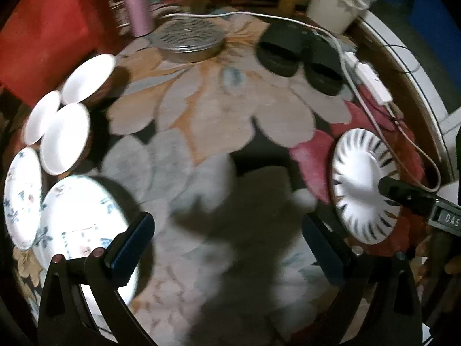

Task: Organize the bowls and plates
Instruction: 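Lower the leaf-pattern plate onto the cloth and open the right gripper, then move both grippers back to the larger lovable bear plate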

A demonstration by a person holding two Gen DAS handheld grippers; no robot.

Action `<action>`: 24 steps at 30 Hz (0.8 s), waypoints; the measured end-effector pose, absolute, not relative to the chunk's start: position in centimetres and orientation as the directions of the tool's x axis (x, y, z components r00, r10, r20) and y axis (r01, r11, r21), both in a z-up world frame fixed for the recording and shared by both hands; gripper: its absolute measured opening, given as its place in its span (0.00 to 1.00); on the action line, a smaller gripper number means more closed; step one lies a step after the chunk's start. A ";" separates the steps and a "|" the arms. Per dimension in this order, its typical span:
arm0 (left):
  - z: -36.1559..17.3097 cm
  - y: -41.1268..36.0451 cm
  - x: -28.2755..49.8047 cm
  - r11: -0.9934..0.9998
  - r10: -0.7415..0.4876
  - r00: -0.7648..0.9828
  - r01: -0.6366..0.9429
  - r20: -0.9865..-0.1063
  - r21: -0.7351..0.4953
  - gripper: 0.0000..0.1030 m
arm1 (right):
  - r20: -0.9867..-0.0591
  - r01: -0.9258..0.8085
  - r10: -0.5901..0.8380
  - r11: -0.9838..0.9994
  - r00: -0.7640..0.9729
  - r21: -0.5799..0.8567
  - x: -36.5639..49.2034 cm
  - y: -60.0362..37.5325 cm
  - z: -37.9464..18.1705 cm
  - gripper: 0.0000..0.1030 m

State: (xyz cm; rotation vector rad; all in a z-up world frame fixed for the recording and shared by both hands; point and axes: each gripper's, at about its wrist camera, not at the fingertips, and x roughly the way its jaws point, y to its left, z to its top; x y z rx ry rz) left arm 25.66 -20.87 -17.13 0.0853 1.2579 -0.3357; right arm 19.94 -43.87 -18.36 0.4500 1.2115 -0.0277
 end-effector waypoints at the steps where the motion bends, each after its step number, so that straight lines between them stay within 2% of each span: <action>1: -17.1 -20.2 25.7 0.951 -0.196 0.267 0.285 -0.943 -0.117 0.99 | -0.906 0.254 0.221 0.912 0.361 0.323 20.2 -43.4 -18.4 1.00; 24: -17.6 -9.8 26.3 0.991 -0.104 0.281 0.112 -0.954 -0.075 0.99 | -0.887 0.027 0.340 0.930 0.313 0.366 24.2 -32.4 -18.0 1.00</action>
